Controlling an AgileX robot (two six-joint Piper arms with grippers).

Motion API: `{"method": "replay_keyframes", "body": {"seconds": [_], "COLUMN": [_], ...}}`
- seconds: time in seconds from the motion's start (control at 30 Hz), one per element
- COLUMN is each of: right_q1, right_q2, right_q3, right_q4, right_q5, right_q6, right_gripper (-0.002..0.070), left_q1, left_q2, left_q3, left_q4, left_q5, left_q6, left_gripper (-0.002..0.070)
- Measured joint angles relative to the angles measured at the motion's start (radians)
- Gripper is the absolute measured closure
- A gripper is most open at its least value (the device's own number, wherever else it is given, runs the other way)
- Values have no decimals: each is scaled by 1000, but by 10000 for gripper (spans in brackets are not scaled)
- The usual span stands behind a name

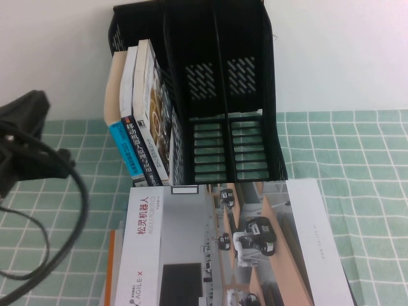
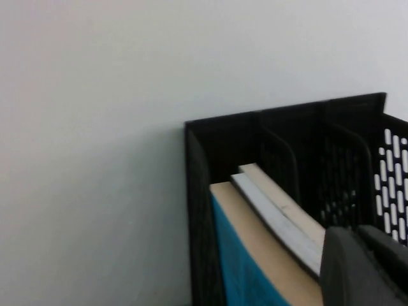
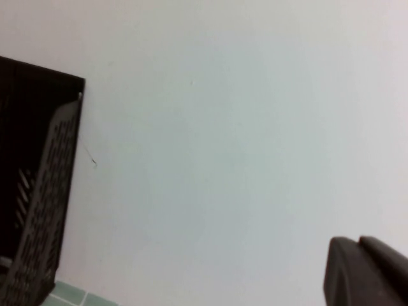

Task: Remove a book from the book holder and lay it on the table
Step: Hold the bookshelf

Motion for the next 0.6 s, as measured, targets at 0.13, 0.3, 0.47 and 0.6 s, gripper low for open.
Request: {"method": "replay_keyframes", "body": {"seconds": [0.13, 0.3, 0.47, 0.6], "right_q1": [0, 0, 80, 214], "right_q2": [199, 444, 591, 694], "right_q3": [-17, -84, -165, -224], "right_q4": [0, -17, -26, -20], "right_q5": [-212, -372, -424, -418], "right_q6": [-51, -64, -65, -65], "right_gripper": [678, 678, 678, 678], "left_q1": [-69, -107, -108, -108], "left_q2": [130, 237, 268, 268], "left_q3": [-17, -41, -50, -60], "left_q4": [7, 9, -31, -117], "left_q5": [-132, -159, -151, -116], "left_q6": [0, 7, 7, -6], "left_gripper": [678, 678, 678, 678]}}
